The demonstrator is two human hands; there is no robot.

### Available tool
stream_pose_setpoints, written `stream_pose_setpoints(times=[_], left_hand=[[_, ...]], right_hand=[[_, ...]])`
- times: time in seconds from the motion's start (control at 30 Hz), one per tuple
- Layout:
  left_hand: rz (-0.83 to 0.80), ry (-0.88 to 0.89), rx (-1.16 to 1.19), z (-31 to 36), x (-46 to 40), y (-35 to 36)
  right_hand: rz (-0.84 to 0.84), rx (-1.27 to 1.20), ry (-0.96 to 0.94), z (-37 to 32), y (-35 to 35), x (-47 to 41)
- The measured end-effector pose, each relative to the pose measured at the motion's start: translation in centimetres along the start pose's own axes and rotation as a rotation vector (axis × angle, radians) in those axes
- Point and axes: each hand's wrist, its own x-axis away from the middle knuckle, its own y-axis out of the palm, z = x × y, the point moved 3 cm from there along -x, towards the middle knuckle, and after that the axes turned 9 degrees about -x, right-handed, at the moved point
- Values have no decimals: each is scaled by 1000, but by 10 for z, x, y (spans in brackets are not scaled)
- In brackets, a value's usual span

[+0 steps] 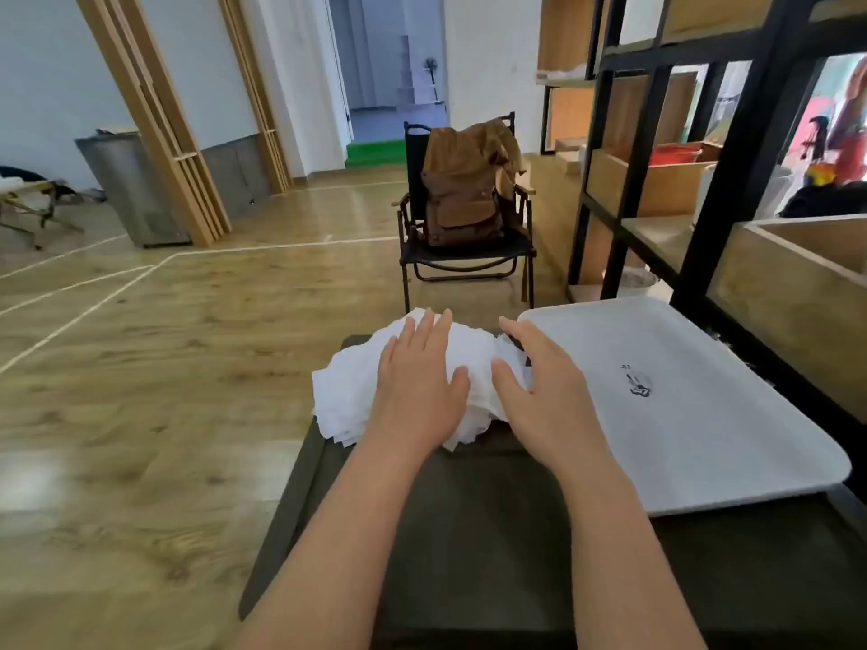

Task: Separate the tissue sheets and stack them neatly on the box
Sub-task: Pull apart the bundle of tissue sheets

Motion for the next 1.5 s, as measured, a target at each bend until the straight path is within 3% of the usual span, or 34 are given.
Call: stream_pose_setpoints(times=[0.17,0.4,0.97,1.5], left_hand=[[-177,23,-33,-1,-21,37],[15,-104,195,-14,-22,40],[156,-102,231,-17,-14,29],[175,-123,302,-16,-12,28]], right_hand=[[4,-12,42,22,1,-4],[-13,-66,62,31,0,-1],[-19,-68,90,30,-1,-1],[-6,-48,68,30,1,-2]])
